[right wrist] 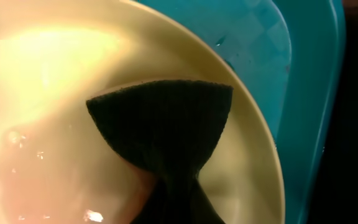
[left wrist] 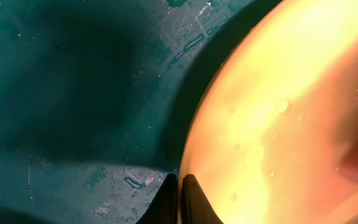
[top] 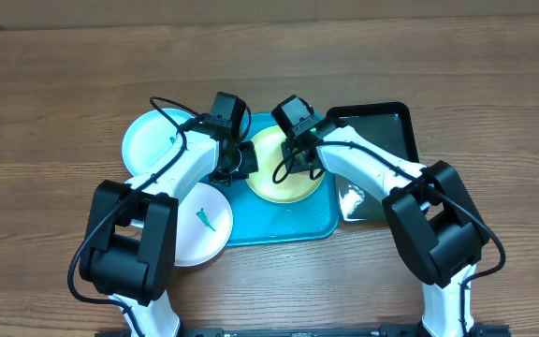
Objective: Clean dirty plates on tray and stack at the side
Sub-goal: 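Scrub the yellow plate surface with the sponge in the right gripper, then return the sponge to the black tray and release it with the right gripper, then lift the yellow plate off the teal tray with the left gripper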
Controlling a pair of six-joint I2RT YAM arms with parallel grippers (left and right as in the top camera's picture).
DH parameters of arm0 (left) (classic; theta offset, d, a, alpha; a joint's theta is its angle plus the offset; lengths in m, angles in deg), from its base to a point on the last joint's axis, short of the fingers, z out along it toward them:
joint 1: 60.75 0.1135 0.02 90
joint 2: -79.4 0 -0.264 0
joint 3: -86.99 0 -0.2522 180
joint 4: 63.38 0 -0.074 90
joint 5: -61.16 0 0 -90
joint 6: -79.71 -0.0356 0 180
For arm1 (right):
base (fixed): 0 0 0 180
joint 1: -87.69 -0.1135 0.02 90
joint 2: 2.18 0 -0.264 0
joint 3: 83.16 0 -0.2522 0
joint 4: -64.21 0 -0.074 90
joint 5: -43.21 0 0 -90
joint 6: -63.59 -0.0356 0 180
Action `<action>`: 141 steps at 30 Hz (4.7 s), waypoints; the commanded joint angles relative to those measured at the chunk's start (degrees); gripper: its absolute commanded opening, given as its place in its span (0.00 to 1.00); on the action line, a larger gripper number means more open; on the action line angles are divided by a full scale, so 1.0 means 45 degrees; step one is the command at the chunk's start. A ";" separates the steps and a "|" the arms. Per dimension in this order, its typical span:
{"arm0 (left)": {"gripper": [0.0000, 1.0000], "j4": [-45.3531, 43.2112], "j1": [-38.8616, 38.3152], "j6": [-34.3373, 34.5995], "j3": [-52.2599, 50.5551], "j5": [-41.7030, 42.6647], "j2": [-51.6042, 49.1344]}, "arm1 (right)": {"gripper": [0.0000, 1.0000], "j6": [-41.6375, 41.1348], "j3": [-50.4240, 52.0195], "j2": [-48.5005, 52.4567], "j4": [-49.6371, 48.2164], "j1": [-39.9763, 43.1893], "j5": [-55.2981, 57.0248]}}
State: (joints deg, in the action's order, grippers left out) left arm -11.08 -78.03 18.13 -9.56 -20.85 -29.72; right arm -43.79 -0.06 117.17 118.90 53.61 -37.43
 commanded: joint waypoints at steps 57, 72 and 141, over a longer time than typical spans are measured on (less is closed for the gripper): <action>0.04 0.0364 0.0000 0.0019 -0.0073 -0.0243 -0.0063 | 0.04 0.0583 -0.0321 -0.0495 0.3808 0.5591 0.0136; 0.06 0.0335 0.0000 0.0015 -0.0073 -0.0253 -0.0063 | 0.49 0.1661 -0.0933 -0.0500 0.4284 0.5595 -0.1413; 0.04 0.2195 0.0282 -0.0738 0.2069 -0.0884 0.0879 | 1.00 0.1923 -0.3793 -0.0500 0.5207 0.6154 -0.2113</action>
State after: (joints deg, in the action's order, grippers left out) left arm -1.59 -77.03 17.43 -3.11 -24.11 -28.41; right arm -35.18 -15.86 116.49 142.50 81.28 -46.80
